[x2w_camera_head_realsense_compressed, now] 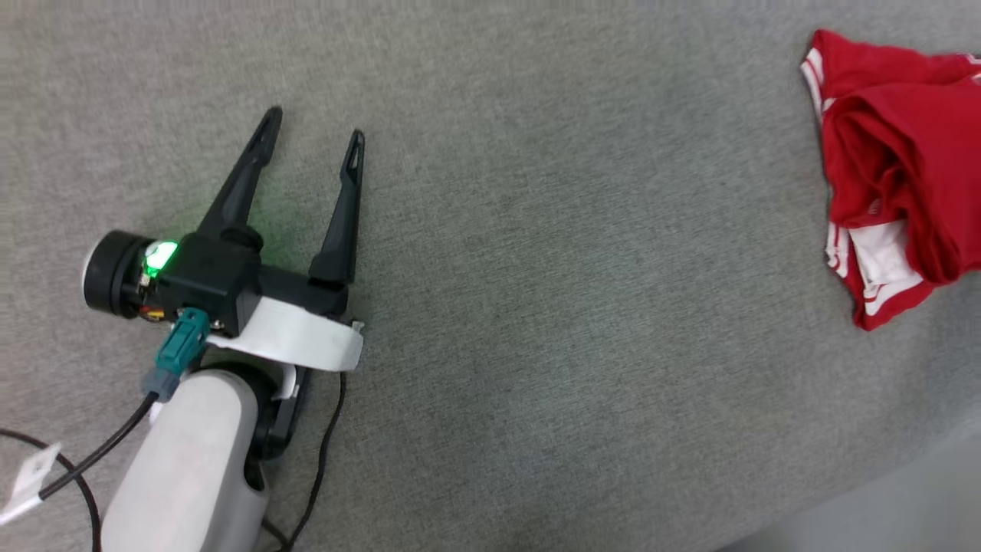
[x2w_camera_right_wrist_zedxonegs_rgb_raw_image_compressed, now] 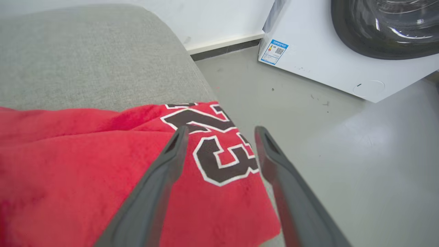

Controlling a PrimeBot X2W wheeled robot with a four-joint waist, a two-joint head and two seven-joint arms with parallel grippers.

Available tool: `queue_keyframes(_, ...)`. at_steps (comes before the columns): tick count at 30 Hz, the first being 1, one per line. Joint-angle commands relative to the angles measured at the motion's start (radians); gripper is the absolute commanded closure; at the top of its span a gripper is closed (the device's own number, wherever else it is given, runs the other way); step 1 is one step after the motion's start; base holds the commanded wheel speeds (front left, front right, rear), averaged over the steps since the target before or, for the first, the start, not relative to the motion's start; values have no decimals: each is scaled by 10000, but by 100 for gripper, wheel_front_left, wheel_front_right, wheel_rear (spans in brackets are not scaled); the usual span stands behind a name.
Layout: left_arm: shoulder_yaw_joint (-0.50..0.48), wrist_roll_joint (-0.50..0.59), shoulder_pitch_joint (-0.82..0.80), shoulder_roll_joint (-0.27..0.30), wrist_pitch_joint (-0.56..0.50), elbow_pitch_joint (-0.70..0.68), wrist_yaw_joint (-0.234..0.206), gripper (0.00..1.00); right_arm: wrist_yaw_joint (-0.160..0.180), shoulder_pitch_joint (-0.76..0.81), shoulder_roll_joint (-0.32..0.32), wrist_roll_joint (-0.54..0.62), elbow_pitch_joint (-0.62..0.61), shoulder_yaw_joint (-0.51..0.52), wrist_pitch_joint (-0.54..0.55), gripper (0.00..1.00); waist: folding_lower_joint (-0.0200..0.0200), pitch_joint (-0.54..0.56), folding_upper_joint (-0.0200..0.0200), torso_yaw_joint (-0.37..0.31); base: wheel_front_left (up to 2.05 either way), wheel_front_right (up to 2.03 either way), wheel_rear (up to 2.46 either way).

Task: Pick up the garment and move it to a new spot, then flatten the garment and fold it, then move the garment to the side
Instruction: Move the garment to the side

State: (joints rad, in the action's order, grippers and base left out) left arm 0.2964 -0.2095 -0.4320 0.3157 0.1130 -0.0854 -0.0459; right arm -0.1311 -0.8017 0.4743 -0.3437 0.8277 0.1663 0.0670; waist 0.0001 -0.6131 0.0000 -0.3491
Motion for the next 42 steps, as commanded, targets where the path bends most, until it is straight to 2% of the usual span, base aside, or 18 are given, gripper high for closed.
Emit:
queue_keyframes(1, -23, -96, 166, -35, 118, 57, -77, 0, 7, 28, 30, -35, -162, -59, -139, 0, -1, 451, 0, -54, 0, 0, 0)
queue_keyframes(6, -260, -393, 856, -174, 533, 426, -325, 0, 7, 917, 119, -171, -1276, -420, -461, 0, -1, 1508, 0, -149, 0, 0, 0)
queue_keyframes(11, -473, -739, 1542, -446, 904, 801, -629, 0, 7, 2423, -307, -74, -2971, -731, -524, 0, -1, 2553, 0, -3, 0, 0, 0)
queue_keyframes(21, -672, -1188, 2366, -891, 1312, 1450, -846, 0, 9, 5110, -2128, 888, -6112, -1019, -1337, 0, -1, 3728, 0, 968, 0, 0, 0)
queue_keyframes(31, -999, -1217, 2867, -1022, 1492, 2065, -1007, 0, 7, 6370, -3125, 1270, -7343, -1439, -1847, 0, -1, 4660, 0, 2369, 0, 0, 0)
queue_keyframes(42, -1147, -1217, 3857, -839, 1533, 2384, -774, 0, 8, 8175, -3703, 1636, -8309, -1412, -1384, 0, -1, 5734, 0, 3062, 0, 0, 0)
